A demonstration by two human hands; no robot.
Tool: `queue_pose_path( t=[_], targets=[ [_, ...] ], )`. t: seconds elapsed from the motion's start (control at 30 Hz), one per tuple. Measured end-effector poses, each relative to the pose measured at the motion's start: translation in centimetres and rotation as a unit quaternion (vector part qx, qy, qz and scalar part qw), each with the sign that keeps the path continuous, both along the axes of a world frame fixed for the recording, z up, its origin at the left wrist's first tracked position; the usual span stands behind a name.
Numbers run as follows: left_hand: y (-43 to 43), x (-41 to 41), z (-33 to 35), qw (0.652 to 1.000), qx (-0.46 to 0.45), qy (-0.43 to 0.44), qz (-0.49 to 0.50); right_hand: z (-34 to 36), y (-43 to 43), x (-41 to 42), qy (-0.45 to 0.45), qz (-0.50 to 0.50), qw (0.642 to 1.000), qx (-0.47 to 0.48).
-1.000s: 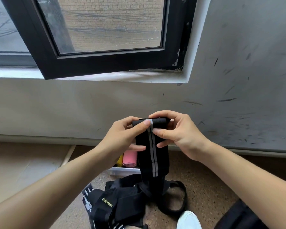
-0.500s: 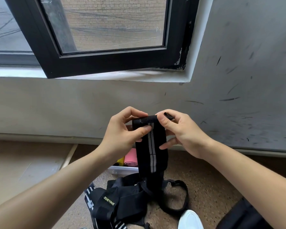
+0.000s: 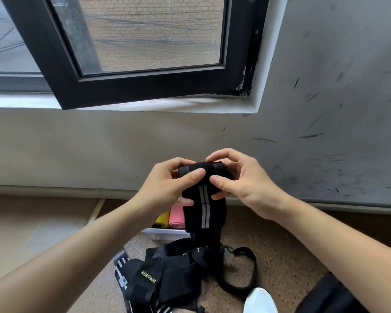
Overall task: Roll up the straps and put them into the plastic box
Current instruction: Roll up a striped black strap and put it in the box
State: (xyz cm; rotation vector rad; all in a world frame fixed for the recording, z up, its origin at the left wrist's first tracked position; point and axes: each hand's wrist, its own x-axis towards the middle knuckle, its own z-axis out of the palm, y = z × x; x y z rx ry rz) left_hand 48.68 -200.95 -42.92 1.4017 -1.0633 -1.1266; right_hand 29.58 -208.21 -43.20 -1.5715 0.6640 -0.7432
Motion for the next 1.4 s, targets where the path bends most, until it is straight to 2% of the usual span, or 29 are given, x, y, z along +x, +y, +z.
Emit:
queue_pose_path(
  t=[0.17,0.33,0.5,0.63,0.73,0.9,1.03,1.13,1.27,1.4],
  targets=[
    [0.0,0.2,-0.2,0.999,-0.035,0.008,-0.009,0.8,-0.3,-0.2,0.044,0.024,0.997,0.06],
    [0.1,0.1,-0.2,0.996,-0.084,-0.01,-0.015,1.1,-0.1,-0.1,0.048,0.026,0.992,0.114],
    [0.2,0.0,0.0,0.996,-0.091,-0.017,-0.019,0.8,-0.3,-0.4,0.005,0.022,0.996,0.087],
    [0.4,-0.2,0.2,0.999,-0.004,0.015,-0.039,0.8,-0.4,-0.3,-0.037,0.003,0.995,0.089],
    [0.5,-0.1,0.6,0.995,0.045,0.042,-0.081,0.7,-0.6,-0.4,-0.056,-0.011,0.997,0.056],
    [0.3,-0.1,1.0,0.996,0.057,0.056,-0.052,0.2,-0.6,-0.4,-0.041,0.01,0.999,-0.003],
    [0.3,0.2,0.4,0.998,0.027,0.056,-0.023,0.3,-0.5,-0.4,-0.002,0.015,1.0,-0.02],
    [0.3,0.2,0.3,0.998,-0.004,0.054,-0.017,0.4,-0.4,-0.6,0.035,0.037,0.998,0.036],
    [0.4,0.4,0.1,0.997,-0.048,0.056,-0.016,0.8,-0.2,-0.1,0.008,0.049,0.988,0.145],
    [0.5,0.4,-0.3,0.996,-0.082,0.02,-0.035,0.8,-0.3,-0.2,-0.006,0.015,0.991,0.135]
  ],
)
